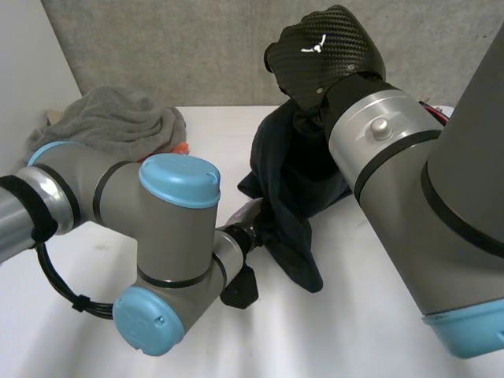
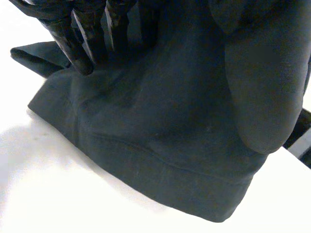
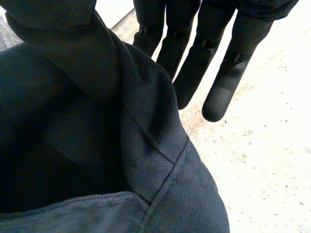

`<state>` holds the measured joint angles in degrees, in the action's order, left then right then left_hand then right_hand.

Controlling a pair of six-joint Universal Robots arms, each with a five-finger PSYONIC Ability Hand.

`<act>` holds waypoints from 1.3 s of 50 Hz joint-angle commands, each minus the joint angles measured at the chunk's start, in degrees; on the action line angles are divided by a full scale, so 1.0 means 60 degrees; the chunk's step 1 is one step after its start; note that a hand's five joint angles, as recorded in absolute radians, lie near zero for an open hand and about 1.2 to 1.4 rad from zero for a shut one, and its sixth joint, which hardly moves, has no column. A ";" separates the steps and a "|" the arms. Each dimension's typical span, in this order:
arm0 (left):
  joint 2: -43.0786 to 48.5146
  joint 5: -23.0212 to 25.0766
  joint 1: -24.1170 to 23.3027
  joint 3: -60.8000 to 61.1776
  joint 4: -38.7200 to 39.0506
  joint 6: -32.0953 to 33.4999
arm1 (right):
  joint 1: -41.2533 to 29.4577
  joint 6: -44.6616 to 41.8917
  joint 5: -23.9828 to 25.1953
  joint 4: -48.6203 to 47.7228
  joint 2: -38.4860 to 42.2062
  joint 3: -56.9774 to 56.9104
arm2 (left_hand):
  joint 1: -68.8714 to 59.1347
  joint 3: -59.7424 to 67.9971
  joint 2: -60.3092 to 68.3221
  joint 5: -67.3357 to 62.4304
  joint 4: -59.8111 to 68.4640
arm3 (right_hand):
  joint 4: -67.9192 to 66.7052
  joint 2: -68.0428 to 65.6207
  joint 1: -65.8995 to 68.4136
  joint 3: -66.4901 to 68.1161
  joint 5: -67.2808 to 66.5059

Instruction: Fold the laundry.

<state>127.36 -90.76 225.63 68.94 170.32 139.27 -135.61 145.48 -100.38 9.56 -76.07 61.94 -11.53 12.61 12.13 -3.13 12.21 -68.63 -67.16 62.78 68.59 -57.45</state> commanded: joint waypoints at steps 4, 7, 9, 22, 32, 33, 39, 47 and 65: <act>-0.0220 0.0127 -0.0324 0.0126 0.0118 -0.0901 | -0.0234 0.0040 -0.0174 -0.0231 -0.0065 0.0370 | -0.7532 0.7351 0.7431 -0.7265 0.7418 | -0.1895 -0.2141 0.2870 0.1902 -0.2092; -0.0278 -0.0034 -0.0280 0.0141 0.0177 -0.0815 | -0.0235 0.0040 -0.0204 -0.0231 -0.0138 0.0443 | -1.1412 1.1231 1.1311 -1.1145 1.1298 | -0.1895 -0.2141 0.2870 0.1902 -0.2092; -0.0396 -0.0385 -0.0018 0.0097 0.0104 -0.0522 | -0.0074 0.0055 -0.0219 -0.0261 -0.0226 0.0516 | -1.1412 1.1231 1.1311 -1.1145 1.1299 | -0.1895 -0.2141 0.2870 0.1902 -0.2092; -0.4816 -0.0184 0.2722 0.0682 -0.1301 0.4279 | 0.2636 -0.0018 0.0995 0.1114 -0.0563 0.1043 | -1.1412 1.1231 1.1311 -1.1145 1.1299 | -0.1895 -0.2141 0.2870 0.1902 -0.2092; -0.6563 0.0786 0.3162 -0.0590 -0.1976 0.6920 | 0.3310 0.0508 0.1744 0.1761 -0.1968 0.0649 | -1.1412 1.1231 1.1311 -1.1145 1.1299 | -0.1895 -0.2141 0.2870 0.1902 -0.2092; -0.6548 0.0785 0.3119 -0.0795 -0.2005 0.6920 | 0.3325 0.0582 0.1744 0.1746 -0.2086 0.0561 | -1.1412 1.1231 1.1311 -1.1145 1.1299 | -0.1895 -0.2141 0.2870 0.1902 -0.2092; -0.6548 0.0771 0.2943 -0.2185 -0.2401 0.6921 | 0.3325 0.1007 0.1817 0.1819 -0.2804 -0.0069 | -1.1412 1.1231 1.1311 -1.1145 1.1299 | -0.1895 -0.2141 0.2870 0.1902 -0.2092; -0.6782 0.0771 0.2943 -0.3564 -0.2401 0.6847 | 0.3193 0.1227 0.2066 0.1966 -0.3449 -0.1167 | -1.1412 1.1231 1.1311 -1.1145 1.1299 | -0.1895 -0.2141 0.2870 0.1902 -0.2092; -0.3173 0.1180 0.3777 -0.3110 -0.1654 0.6129 | 0.3208 0.1168 0.1731 0.1777 0.0397 -0.2559 | -1.1412 1.1231 1.1311 -1.1145 1.1299 | -0.1895 -0.2141 0.2870 0.1902 -0.2092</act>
<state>94.41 -84.77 246.71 50.22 159.01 177.01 -116.13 152.78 -88.44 22.01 -84.74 47.15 -65.10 67.94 68.55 -57.61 68.59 -68.64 -67.17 62.78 68.59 -57.99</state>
